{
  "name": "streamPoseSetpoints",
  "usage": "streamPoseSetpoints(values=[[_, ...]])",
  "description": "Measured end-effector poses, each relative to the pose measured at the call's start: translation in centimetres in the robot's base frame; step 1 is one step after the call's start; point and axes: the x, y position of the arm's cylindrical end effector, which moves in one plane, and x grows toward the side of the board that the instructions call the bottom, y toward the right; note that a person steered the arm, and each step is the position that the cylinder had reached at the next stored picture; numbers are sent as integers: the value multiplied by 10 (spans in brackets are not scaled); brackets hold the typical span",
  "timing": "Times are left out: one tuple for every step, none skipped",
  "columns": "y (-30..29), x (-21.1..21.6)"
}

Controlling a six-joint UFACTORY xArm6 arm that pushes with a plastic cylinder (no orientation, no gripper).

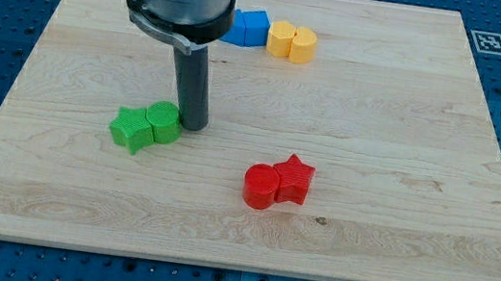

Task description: Separate the blue blocks from the yellow blocks

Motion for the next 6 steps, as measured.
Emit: streamPoseSetpoints(values=[[11, -9], [59, -43], [96, -83], [101, -101], [99, -120], [99, -137]])
